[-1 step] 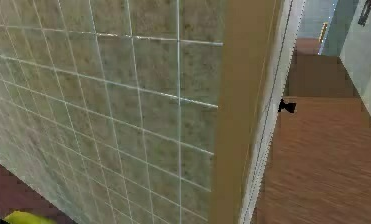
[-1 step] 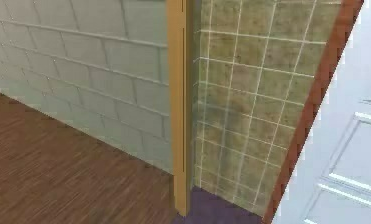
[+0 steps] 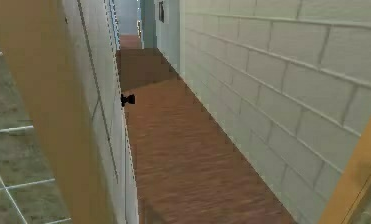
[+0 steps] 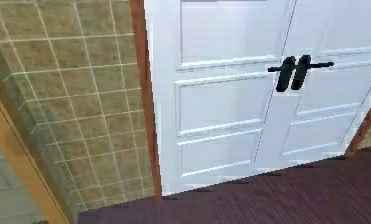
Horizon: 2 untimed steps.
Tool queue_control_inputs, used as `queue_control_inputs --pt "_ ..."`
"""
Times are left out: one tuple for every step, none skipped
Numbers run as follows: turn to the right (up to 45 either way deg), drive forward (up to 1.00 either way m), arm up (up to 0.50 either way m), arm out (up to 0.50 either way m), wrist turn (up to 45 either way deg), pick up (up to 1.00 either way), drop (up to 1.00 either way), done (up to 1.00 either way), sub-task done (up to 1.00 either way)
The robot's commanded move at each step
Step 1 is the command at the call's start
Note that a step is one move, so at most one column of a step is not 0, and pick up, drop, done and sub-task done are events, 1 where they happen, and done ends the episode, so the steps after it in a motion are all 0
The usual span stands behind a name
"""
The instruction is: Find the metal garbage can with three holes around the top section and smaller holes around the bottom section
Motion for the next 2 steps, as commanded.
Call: queue_control_inputs --pt "45.0 0.0 0.0 0.0 0.0 0.0 0.0 0.0 0.0" --pt "9.0 0.0 0.0 0.0 0.0 0.0 0.0 0.0 0.0"
